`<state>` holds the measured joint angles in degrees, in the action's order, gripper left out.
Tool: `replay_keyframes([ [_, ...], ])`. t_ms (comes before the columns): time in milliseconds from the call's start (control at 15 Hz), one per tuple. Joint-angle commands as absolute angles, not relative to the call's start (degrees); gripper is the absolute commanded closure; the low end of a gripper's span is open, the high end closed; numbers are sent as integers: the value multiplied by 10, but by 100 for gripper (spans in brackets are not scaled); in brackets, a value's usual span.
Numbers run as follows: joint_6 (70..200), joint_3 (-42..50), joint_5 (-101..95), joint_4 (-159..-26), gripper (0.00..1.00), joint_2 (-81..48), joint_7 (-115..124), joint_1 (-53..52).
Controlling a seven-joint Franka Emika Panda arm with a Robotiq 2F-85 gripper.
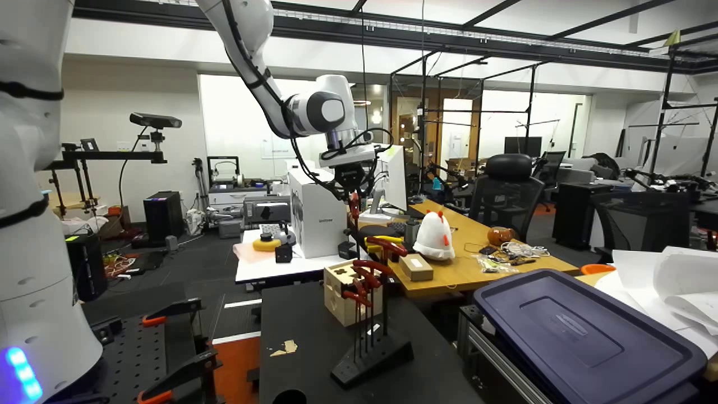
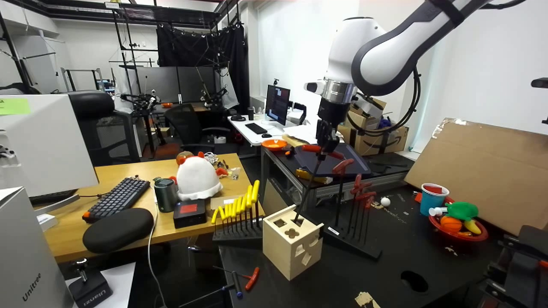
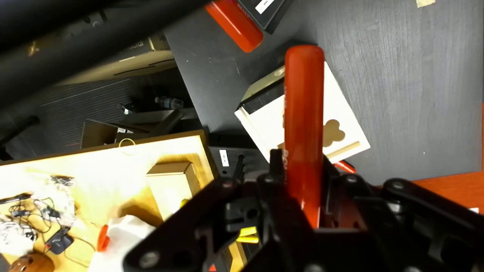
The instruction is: Pick the tool with the red handle and put on the black object
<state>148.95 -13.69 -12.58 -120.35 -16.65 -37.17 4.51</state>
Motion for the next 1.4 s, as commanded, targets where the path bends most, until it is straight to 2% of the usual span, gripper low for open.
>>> replay_keyframes([
  [0, 1455, -117, -113, -1201, 94, -127, -387, 26],
  [200, 1433, -109, -116, -1198, 94, -110, -386, 20],
  [533, 1322, -104, -92, -1159, 94, -97, -434, 17],
  [1333, 1224, -91, 29, -1121, 94, -112, -735, 24],
])
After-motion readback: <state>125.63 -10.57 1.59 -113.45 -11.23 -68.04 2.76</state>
